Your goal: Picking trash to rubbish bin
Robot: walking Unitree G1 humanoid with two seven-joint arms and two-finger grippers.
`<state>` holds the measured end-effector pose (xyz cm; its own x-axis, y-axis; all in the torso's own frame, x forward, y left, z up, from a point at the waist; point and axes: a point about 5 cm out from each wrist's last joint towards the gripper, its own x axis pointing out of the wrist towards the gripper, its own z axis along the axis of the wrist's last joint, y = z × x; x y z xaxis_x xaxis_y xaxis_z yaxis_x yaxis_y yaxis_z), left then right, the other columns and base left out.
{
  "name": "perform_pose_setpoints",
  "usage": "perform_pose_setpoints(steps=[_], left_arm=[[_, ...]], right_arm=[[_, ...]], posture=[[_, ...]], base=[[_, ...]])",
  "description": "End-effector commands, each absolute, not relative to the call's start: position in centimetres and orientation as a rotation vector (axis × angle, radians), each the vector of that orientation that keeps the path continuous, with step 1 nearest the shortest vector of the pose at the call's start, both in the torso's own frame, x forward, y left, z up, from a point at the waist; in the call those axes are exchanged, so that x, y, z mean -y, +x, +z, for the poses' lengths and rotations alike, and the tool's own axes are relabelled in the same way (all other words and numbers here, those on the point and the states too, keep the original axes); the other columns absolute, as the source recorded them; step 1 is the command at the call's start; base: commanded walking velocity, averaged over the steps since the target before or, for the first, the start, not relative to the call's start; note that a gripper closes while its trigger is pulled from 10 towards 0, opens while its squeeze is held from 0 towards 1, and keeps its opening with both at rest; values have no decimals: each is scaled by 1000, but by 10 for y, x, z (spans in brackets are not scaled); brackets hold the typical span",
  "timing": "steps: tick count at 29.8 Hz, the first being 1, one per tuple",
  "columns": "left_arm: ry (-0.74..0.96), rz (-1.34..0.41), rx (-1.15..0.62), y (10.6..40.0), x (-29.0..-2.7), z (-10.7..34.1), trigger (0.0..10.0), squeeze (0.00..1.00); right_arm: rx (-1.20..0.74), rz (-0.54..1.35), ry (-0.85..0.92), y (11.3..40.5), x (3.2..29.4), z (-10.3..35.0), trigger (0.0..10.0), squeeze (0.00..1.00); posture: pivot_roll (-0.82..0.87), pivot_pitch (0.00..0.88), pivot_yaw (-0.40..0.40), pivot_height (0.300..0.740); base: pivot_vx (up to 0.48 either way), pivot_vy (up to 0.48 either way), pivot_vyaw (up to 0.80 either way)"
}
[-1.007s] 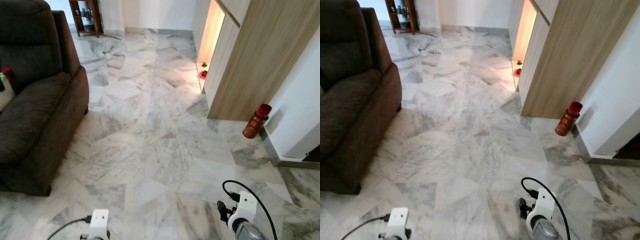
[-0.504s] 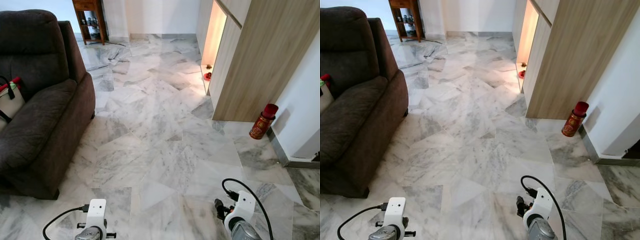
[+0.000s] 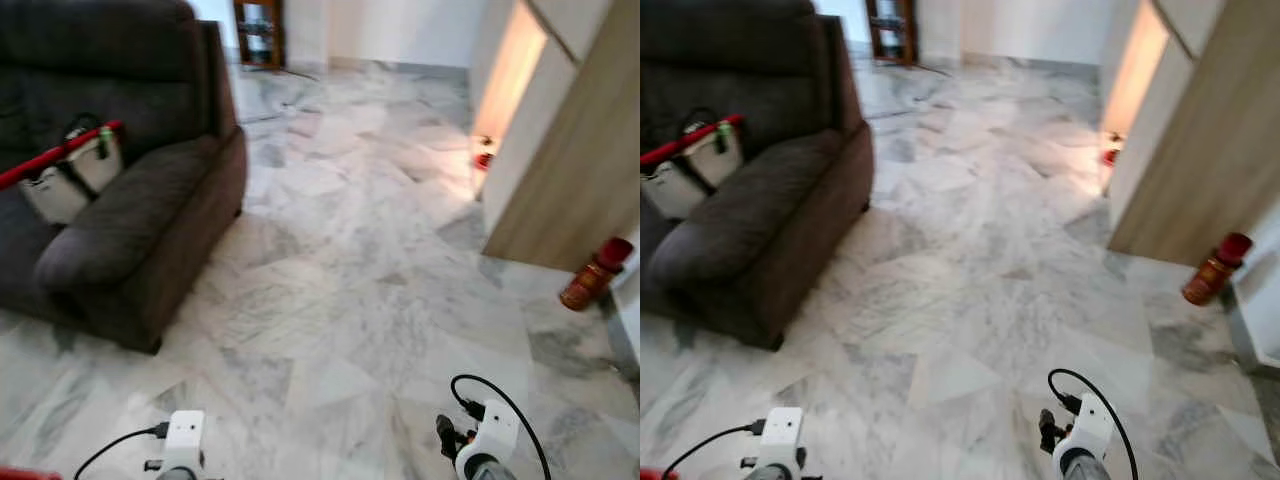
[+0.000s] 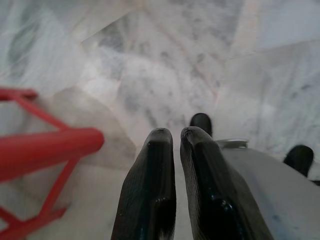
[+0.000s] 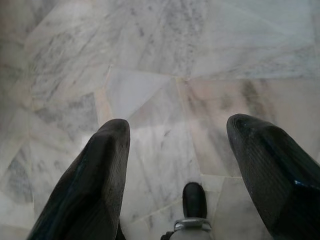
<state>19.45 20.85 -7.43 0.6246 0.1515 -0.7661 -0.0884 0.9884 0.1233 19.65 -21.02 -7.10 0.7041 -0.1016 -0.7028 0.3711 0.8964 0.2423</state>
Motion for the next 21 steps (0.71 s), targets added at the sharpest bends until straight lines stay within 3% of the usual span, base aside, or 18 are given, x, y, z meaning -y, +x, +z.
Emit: perform_pose_setpoints(steps=[1, 12, 21], left_arm=[[69, 144, -885, 192, -206, -76, 10000, 0], [92, 93, -876, 200, -195, -74, 10000, 0], [61, 120, -894, 187, -191, -80, 10000, 0]], right_arm=[[-753, -272, 376, 194, 213, -72, 10000, 0], [-737, -256, 370, 199, 216, -68, 10000, 0], [-781, -251, 346, 185, 220, -75, 10000, 0]], posture=[[14, 43, -18, 740], [-16, 51, -16, 740], [10, 69, -49, 740]], base=[[0, 0, 800], [0, 0, 800], [0, 0, 800]])
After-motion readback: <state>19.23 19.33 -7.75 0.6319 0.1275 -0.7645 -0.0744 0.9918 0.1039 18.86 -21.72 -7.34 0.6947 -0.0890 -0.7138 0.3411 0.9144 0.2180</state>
